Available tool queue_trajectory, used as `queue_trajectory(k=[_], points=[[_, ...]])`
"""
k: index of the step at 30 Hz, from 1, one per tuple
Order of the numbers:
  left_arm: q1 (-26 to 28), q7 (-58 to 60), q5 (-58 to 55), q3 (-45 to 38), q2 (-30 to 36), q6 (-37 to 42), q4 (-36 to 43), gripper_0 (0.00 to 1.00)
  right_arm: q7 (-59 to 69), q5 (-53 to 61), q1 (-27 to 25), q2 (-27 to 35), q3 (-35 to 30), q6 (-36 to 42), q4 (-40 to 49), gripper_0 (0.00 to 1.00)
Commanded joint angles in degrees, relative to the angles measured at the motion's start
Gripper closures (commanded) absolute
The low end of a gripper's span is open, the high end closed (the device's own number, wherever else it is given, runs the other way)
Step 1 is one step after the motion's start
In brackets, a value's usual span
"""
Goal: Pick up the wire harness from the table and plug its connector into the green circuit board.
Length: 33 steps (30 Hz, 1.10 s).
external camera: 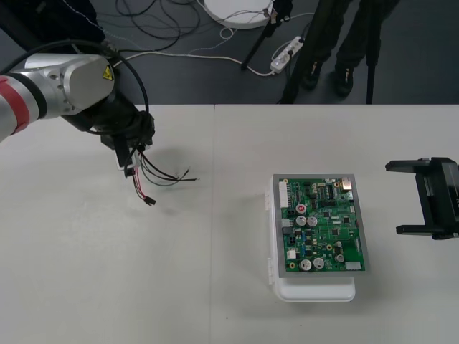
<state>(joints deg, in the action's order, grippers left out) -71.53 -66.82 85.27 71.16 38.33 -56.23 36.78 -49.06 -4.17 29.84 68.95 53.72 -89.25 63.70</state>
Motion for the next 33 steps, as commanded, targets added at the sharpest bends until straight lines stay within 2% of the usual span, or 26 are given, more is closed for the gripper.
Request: queue_trajectory(k=[1, 14, 25, 33], points=[[0.07, 0.20, -5.38, -2.60, 5.35, -7.93, 2.07, 1.00, 1.33, 0.57, 1.88, -0.31, 0.15, -0.75, -0.68, 0.00], [0.16, 2.30, -19.44, -2.69, 12.12, -17.16, 3.12, 1.00, 1.68, 0.57, 1.88, -0.31, 0.15, -0.75, -0.68, 0.00], [0.42, 7.93, -25.68, -2.78, 16.52, -25.16, 3.91, 1.00, 1.68, 0.57, 1.88, -0.31, 0.15, -0.75, -0.68, 0.00], [0.86, 11.18, -28.23, -2.78, 18.63, -27.79, 5.41, 1.00, 1.86, 0.57, 1.88, -0.31, 0.15, -0.75, -0.68, 0.00]])
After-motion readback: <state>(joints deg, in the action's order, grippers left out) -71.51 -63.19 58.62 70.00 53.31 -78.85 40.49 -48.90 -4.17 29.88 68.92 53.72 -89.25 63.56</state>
